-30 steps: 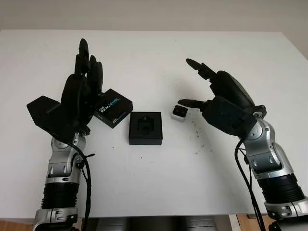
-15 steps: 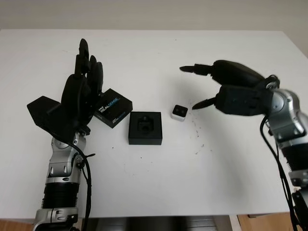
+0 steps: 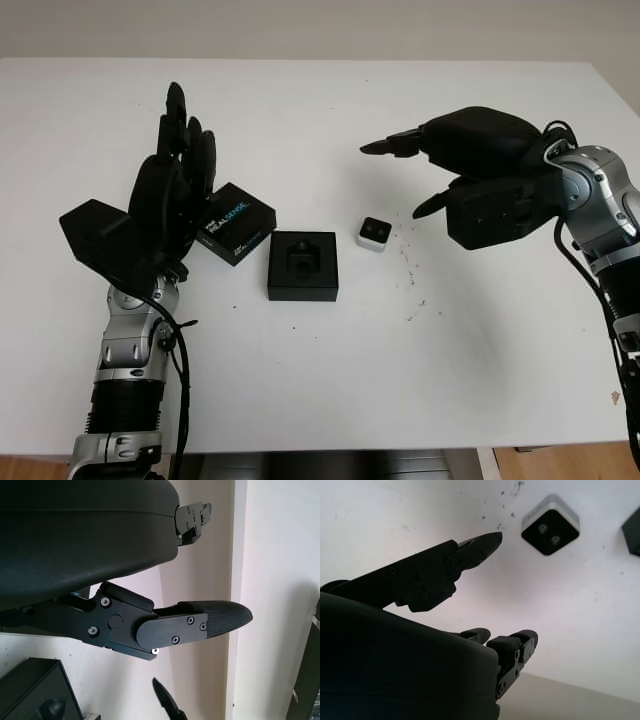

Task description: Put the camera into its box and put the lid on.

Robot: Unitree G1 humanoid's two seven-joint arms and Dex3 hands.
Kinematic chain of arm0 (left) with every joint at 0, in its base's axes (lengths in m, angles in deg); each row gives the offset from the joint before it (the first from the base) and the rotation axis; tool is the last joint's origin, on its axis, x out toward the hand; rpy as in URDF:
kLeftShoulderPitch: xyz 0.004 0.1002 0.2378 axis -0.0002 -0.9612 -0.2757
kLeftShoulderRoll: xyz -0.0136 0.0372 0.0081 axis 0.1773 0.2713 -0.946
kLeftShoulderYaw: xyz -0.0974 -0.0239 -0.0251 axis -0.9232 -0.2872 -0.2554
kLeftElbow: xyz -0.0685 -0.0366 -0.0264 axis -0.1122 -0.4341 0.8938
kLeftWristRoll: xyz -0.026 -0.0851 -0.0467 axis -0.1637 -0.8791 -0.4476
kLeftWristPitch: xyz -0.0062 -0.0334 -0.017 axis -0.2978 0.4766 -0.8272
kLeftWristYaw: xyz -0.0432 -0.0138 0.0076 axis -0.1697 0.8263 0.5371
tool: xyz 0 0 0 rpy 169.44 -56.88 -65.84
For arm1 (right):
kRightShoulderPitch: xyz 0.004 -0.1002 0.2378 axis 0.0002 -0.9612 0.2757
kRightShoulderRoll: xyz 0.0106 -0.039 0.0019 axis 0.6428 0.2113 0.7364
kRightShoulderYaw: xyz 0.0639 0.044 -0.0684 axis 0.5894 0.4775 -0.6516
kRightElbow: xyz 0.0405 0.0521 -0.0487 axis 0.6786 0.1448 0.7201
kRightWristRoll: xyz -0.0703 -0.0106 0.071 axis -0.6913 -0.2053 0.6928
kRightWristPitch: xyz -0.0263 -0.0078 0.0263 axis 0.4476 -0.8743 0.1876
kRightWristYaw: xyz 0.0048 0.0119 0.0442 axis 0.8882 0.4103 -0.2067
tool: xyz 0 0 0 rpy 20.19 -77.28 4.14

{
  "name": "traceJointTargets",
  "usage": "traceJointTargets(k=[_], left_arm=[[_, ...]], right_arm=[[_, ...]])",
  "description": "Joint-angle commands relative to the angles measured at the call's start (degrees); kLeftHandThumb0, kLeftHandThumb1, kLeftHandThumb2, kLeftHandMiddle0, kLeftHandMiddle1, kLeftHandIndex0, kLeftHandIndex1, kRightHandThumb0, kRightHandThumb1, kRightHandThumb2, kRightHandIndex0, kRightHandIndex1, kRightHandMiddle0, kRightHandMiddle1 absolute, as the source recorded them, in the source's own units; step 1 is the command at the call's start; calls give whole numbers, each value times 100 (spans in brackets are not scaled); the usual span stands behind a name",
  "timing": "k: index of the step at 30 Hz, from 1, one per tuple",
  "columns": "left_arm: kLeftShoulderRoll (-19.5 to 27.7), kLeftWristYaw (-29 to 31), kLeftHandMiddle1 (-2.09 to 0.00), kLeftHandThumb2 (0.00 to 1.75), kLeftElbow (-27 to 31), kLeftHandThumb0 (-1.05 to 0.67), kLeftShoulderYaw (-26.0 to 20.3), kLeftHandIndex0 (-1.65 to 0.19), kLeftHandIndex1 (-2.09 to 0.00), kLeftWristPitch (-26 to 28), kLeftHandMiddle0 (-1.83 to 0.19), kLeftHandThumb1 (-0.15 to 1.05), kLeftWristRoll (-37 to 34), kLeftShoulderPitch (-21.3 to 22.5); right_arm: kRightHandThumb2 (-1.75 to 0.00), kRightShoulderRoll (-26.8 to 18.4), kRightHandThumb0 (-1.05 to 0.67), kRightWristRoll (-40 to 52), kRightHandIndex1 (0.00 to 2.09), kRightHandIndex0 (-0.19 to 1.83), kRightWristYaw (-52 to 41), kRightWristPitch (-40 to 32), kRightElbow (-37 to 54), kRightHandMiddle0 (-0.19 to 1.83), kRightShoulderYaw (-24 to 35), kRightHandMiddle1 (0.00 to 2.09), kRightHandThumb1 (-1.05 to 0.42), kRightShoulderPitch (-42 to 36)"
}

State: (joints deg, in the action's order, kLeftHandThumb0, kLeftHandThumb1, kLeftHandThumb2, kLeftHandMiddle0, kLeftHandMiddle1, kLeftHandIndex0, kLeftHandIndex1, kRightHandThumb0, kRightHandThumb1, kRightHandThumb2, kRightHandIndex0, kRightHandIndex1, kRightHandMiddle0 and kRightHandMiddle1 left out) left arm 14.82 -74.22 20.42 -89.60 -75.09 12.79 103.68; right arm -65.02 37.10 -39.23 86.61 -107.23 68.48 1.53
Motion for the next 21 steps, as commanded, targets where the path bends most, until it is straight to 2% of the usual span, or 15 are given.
traceJointTargets(k=[1,14,21], left_arm=[[47,20,0,54,-10,-74,4,19,0,-35,19,105,28,55],[97,66,0,53,-18,-73,-1,19,0,24,19,105,5,57],[98,8,0,53,-1,-73,-9,19,0,55,19,105,29,46]], right_arm=[[-6,-4,-14,-34,12,34,118,239,-215,42,-70,13,-85,190],[-5,23,-19,-385,5,24,711,922,-781,43,-344,14,-87,256],[-6,81,-25,-627,3,20,994,876,-826,41,-520,14,-87,218]])
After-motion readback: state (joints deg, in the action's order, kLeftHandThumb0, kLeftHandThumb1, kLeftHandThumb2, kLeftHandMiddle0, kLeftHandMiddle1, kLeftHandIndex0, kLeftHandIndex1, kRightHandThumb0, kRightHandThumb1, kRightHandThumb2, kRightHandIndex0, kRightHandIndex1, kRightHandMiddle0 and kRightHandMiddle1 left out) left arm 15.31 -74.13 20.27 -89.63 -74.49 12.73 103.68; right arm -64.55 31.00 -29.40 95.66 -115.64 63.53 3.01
